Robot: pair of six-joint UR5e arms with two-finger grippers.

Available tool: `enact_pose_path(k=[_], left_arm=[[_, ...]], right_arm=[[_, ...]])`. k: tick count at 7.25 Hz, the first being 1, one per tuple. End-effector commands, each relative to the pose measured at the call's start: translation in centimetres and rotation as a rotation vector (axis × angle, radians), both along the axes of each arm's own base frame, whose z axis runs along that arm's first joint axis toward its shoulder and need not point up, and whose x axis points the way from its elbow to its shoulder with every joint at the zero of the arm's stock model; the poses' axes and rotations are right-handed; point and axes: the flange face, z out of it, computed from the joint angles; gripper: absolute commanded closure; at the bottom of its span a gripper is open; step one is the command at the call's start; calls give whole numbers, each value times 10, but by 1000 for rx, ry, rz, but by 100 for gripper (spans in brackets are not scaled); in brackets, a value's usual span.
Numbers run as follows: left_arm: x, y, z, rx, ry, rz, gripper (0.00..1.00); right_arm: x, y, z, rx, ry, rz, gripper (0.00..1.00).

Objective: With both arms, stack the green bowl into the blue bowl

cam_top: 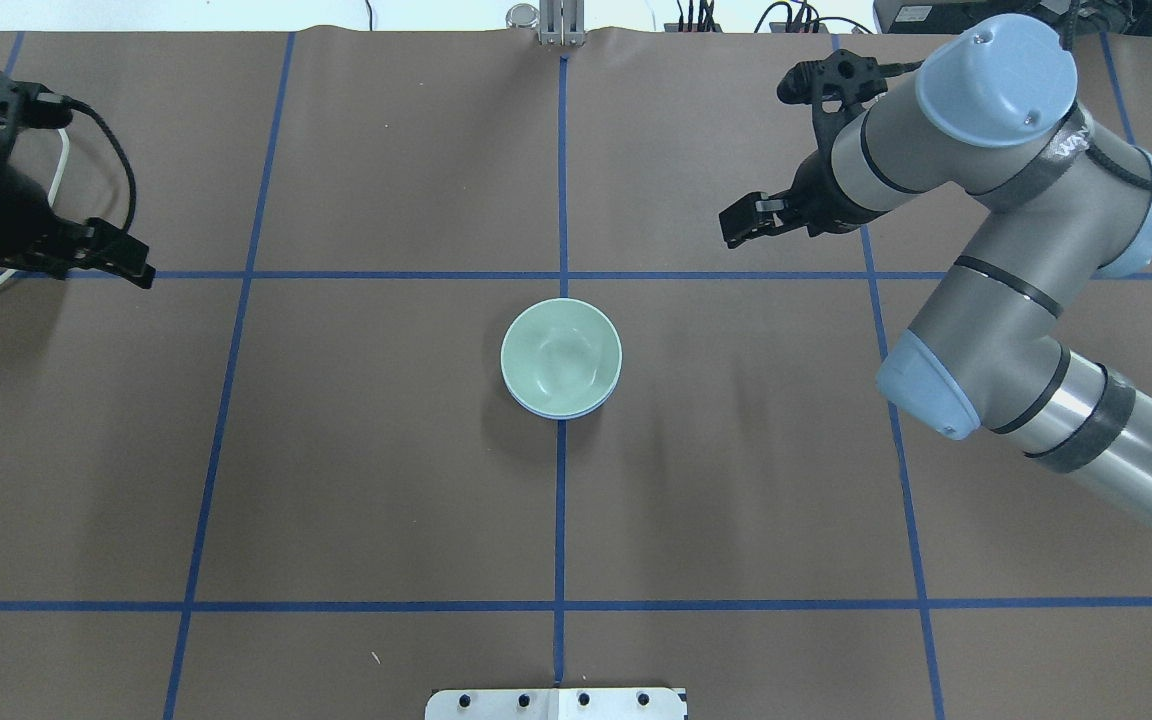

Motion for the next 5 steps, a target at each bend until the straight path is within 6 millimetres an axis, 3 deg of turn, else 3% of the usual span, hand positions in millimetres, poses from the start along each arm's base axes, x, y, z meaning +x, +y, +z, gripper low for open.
enact_pose_path(k=[1, 3, 4, 5], left_arm=[[-64, 5, 50, 19, -46, 4, 2], [-88, 18, 86, -24, -78, -8, 2], [-101, 21, 99, -24, -91, -3, 2], [-123, 24, 125, -7, -116, 27, 2]], right_arm=[[46, -12, 32, -38, -11, -39, 0], [97, -14, 89, -112, -1, -25, 0], [137, -13, 120, -128, -6, -56, 0], [196, -11, 152, -159, -36, -53, 0]])
